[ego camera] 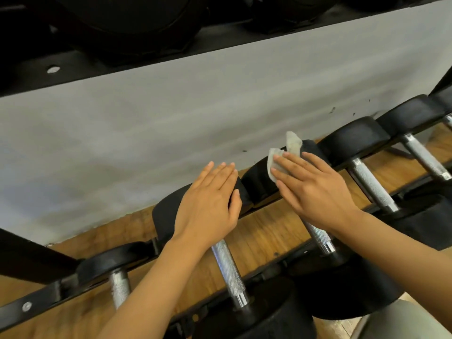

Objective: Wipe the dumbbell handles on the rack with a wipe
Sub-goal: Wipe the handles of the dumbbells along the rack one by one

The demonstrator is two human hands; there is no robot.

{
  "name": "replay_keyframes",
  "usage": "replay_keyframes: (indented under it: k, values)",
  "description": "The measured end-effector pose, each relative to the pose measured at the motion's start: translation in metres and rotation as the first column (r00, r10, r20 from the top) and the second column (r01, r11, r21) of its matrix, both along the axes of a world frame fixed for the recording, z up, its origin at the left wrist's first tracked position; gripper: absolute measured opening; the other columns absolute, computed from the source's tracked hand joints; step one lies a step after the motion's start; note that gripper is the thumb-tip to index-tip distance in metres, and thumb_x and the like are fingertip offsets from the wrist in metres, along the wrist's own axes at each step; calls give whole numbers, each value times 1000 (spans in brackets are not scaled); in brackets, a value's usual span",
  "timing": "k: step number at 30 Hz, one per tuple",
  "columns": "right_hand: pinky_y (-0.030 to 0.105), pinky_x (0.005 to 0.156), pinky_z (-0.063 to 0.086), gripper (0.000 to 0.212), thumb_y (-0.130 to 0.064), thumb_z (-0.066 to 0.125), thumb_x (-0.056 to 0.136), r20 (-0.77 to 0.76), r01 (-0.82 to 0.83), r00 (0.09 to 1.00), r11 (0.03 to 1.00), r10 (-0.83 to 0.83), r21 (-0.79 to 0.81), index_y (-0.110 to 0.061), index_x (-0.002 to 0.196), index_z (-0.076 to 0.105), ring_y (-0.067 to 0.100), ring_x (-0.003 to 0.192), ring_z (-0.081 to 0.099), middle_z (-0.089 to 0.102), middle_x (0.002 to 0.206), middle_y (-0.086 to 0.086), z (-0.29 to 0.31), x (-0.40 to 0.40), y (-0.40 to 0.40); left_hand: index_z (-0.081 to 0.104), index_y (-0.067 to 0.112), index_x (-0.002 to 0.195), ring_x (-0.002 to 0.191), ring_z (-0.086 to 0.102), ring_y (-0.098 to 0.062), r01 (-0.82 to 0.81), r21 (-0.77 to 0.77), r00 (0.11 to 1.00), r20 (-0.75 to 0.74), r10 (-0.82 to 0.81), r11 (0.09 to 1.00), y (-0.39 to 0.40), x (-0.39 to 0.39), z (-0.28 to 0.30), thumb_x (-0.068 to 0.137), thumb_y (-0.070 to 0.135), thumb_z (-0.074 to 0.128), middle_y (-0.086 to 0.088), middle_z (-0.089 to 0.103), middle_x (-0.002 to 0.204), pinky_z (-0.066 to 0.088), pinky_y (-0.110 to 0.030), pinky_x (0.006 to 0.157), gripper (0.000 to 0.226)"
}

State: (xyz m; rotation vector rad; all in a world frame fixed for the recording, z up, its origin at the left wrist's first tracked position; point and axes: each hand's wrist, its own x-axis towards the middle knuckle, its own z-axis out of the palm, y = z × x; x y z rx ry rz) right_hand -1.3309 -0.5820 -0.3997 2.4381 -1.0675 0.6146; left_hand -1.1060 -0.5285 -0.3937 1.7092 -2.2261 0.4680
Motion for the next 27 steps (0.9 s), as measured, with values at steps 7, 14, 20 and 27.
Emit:
replay_keyframes:
  k: [7, 14, 20, 27]
  values:
    - [48, 121, 16, 60, -38, 32, 102, 53, 254, 964, 961, -261, 110, 0, 148, 34, 33, 147, 21, 22, 158, 20, -14, 22, 0, 62, 5, 131, 129, 55, -19, -5, -18, 1000, -16, 4, 1000, -1, 1, -1, 97, 32, 37, -9, 60, 137, 16, -29, 119, 50]
    - [39, 120, 7, 62, -34, 15, 103, 120, 325, 920, 897, -373, 298, 6, 150, 21, 33, 148, 16, 18, 157, 24, 1, 14, -18, 62, 6, 131, 128, 55, -18, -10, -21, 1000, -5, 10, 1000, 0, 0, -1, 97, 32, 35, -8, 61, 136, 21, -31, 119, 51]
    - [46, 118, 18, 56, -31, 21, 103, -83, 180, 982, 975, -170, 131, 2, 147, 33, 32, 144, 28, 33, 153, 20, -19, -7, -1, 65, 4, 128, 126, 57, -20, -23, -41, 999, 23, 23, 999, 0, -2, -2, 96, 32, 35, -9, 63, 132, 22, -33, 117, 51]
    - [49, 120, 15, 56, -29, 14, 104, 137, 382, 885, 862, -445, 334, -1, 152, 20, 35, 148, 14, 19, 159, 19, -6, 20, -16, 65, 3, 127, 125, 58, -21, -25, -47, 999, 24, 26, 999, -1, -1, -4, 96, 32, 35, -11, 64, 131, 21, -33, 117, 51]
